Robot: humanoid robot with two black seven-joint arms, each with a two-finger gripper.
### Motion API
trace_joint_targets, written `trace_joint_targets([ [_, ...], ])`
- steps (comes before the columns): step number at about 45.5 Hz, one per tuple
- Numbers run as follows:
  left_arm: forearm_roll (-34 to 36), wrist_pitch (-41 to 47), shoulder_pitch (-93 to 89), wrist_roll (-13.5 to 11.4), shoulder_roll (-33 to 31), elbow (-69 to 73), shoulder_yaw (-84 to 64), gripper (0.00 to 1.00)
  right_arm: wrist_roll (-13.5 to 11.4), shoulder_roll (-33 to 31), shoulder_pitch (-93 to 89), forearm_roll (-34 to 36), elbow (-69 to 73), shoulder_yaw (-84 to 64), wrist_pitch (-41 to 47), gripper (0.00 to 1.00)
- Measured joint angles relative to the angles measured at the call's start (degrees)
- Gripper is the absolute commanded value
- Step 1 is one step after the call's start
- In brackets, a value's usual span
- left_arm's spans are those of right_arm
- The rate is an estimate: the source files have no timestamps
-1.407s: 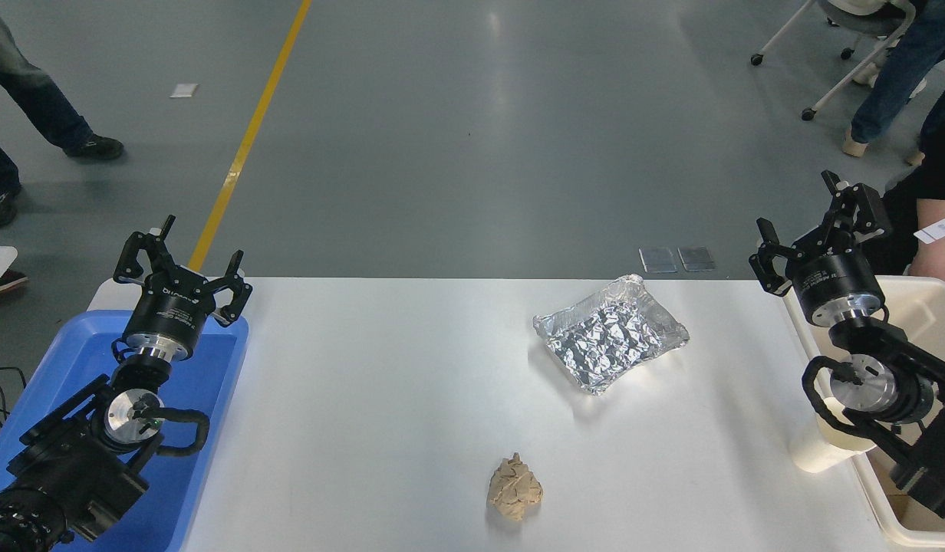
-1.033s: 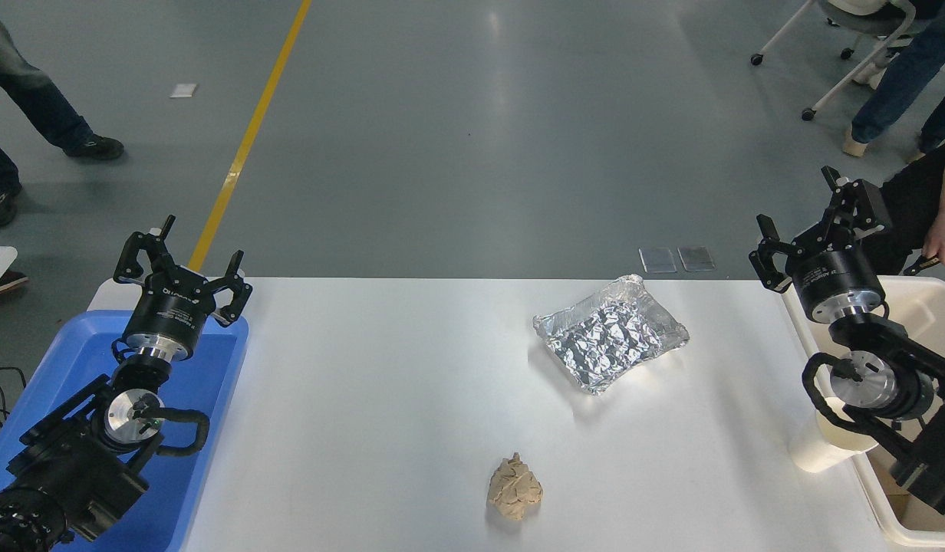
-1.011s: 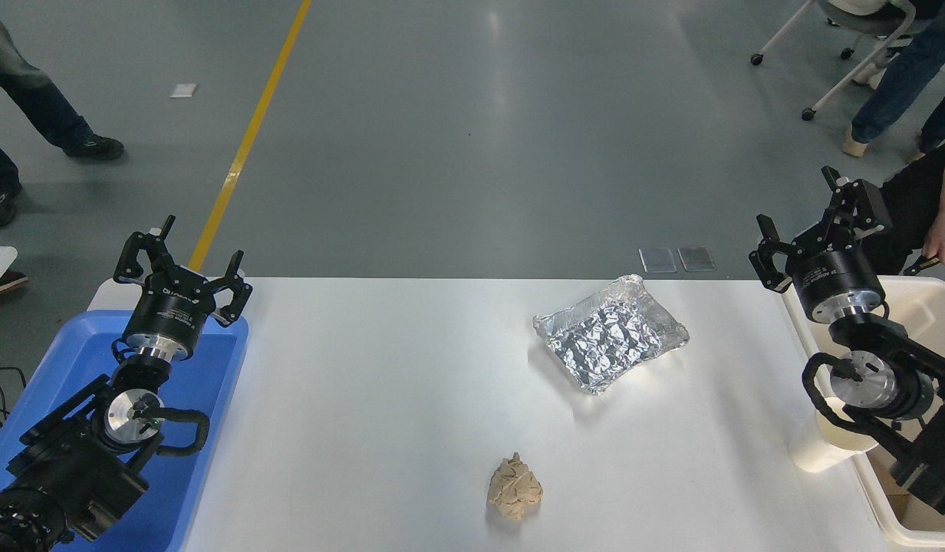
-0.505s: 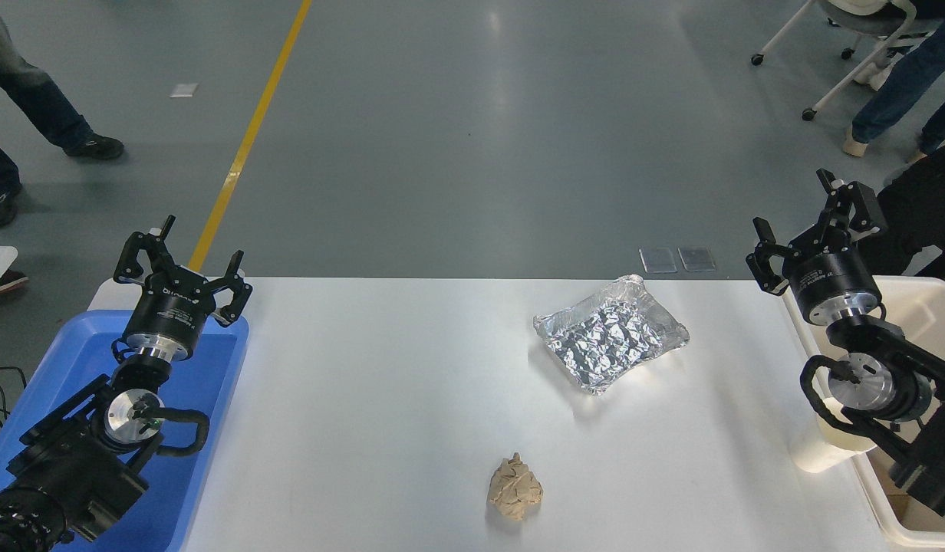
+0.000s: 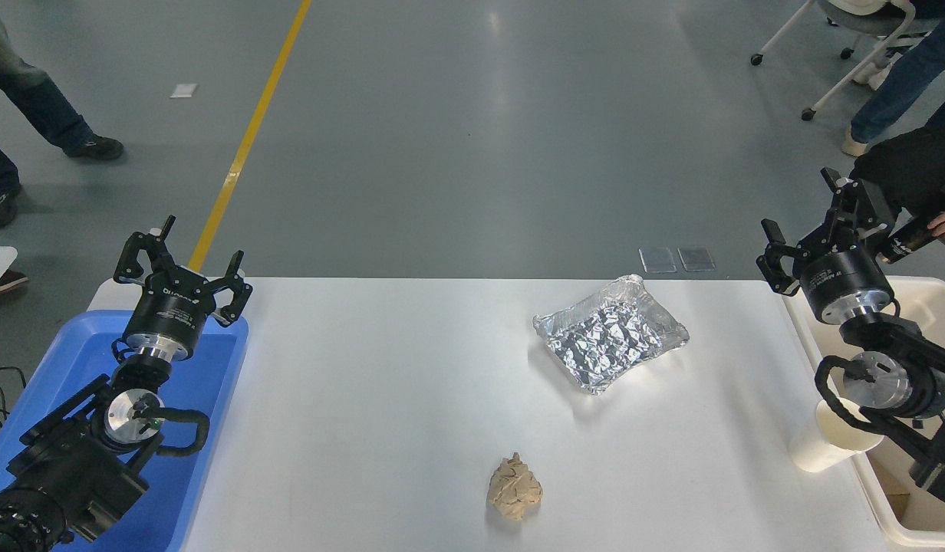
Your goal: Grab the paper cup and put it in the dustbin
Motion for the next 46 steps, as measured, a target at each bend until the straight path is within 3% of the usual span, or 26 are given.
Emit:
trace_joint_targets([
  [16,0.0,0.0,0.0,0.0,0.0,-0.01,0.0,0.99,-0.96,-3.39,5.86,0.67,0.01,-9.62,-0.45,1.0],
  [22,0.0,0.0,0.0,0.0,0.0,-0.02,0.0,0.99,-4.62,-4.87,9.91,2.48,-0.06,-16.64,-0.65,1.0],
  [32,0.02,0.0,-0.01,0.0,0.0,-0.02,0.01,0.99,-13.72,-6.34,23.0,6.1,-0.78,-40.19,-0.8,1.0],
  [46,0.01,0.0,-0.02,0.0,0.0,-0.01,0.0,0.99,-18.77,-4.65,41.16,6.75,-4.27,-70.46,-0.37,1.0],
])
